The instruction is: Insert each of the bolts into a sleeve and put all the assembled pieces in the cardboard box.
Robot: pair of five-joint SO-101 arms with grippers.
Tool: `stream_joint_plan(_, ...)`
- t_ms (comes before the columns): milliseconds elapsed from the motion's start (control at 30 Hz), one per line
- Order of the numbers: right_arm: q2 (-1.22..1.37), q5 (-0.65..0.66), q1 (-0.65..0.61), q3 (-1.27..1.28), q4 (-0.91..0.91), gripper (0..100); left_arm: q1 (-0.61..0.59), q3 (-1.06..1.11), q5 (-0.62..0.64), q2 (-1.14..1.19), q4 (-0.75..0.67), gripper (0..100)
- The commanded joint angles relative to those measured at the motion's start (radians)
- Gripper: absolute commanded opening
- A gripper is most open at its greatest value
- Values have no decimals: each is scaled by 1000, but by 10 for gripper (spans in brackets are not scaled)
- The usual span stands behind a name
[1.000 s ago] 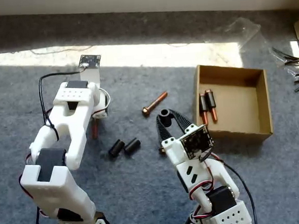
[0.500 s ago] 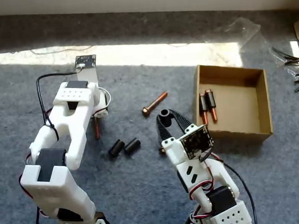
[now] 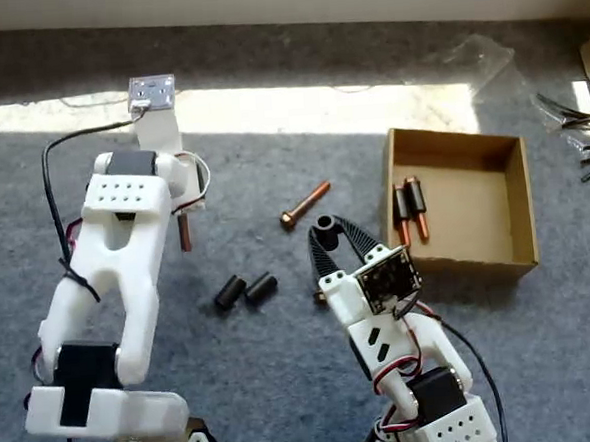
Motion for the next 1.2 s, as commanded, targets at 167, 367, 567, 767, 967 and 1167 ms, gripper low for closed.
stream_joint_plan(167, -13, 12, -8, 147, -1, 5, 24, -56, 12, -200, -29, 5)
stream_joint_plan(367, -13, 5, -13, 147, -2, 5, 22, -51, 12, -334, -104, 5)
stream_joint_plan(567, -13, 5, -82, 147, -7, 5, 24, -47, 12, -449, -150, 5)
stream_joint_plan(767, -13, 3, -154, 147, -56, 5, 24, -45, 12, -538, -146, 5)
stream_joint_plan(967, -13, 3, -225, 147, -177, 5, 114, -44, -3, -673, -146, 5)
stream_joint_plan(1167, -13, 3, -237, 147, -223, 5, 263, 21, -198, -840, -160, 5)
